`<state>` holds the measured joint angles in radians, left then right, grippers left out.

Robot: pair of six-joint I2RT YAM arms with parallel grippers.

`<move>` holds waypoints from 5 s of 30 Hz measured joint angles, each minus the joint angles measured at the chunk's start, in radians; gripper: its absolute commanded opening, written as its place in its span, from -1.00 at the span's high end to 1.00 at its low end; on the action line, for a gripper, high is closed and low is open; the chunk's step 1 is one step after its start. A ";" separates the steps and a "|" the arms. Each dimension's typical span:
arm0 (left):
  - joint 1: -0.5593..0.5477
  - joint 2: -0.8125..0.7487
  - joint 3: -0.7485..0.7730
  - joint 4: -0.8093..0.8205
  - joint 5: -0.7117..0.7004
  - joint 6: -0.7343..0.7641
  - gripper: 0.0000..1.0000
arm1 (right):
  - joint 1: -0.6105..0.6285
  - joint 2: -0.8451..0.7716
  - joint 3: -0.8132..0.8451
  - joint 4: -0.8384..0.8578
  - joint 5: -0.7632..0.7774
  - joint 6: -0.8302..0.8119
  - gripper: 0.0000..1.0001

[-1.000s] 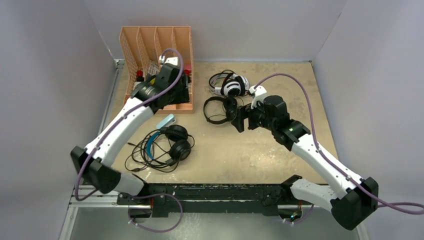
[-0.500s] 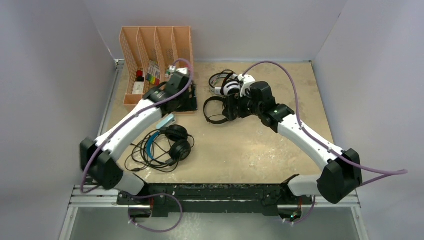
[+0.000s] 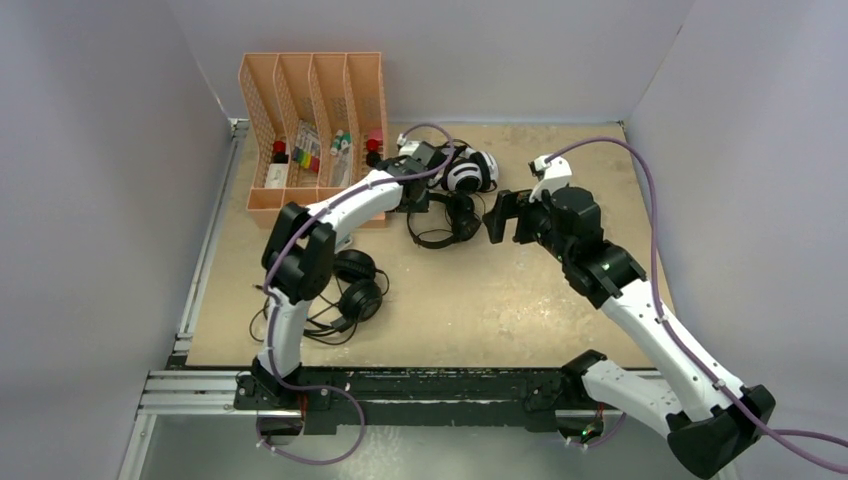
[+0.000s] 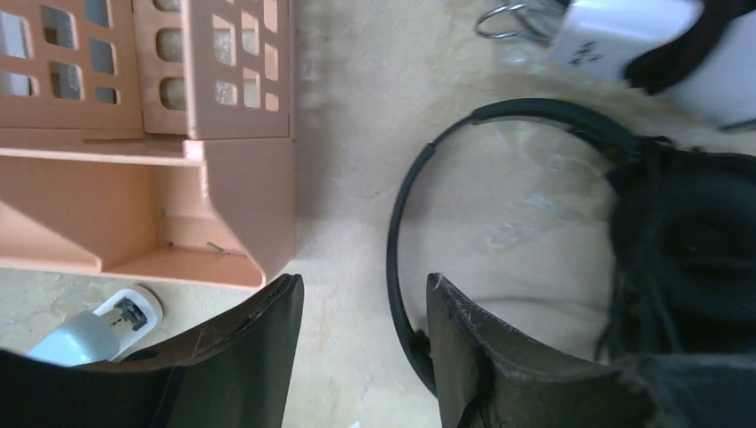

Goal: Wrap the headphones
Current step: Wrap the headphones cable around the headphones.

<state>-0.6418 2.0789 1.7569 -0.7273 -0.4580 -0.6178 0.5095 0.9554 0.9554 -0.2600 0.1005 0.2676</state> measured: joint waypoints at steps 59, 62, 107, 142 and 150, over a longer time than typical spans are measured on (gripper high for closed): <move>0.015 -0.408 0.203 -0.360 -0.178 0.076 1.00 | -0.006 0.138 -0.066 0.449 -0.518 0.005 -0.91; 0.035 -0.410 0.242 -0.364 -0.124 0.057 1.00 | -0.010 0.117 -0.162 0.554 -0.542 0.000 -0.95; 0.093 -0.677 0.136 -0.251 0.393 -0.013 1.00 | -0.021 0.561 -0.382 1.640 -0.373 0.024 1.00; 0.104 -0.753 -0.266 0.187 0.656 -0.050 1.00 | -0.143 0.607 -0.050 1.427 -0.841 0.301 1.00; 0.104 -0.778 -0.422 0.161 0.723 0.032 1.00 | -0.169 0.580 -0.018 1.386 -0.824 0.286 1.00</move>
<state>-0.5381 1.3006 1.3350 -0.5667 0.2653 -0.5858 0.3401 1.5356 0.9379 1.1255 -0.7231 0.5541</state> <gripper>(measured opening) 0.030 0.007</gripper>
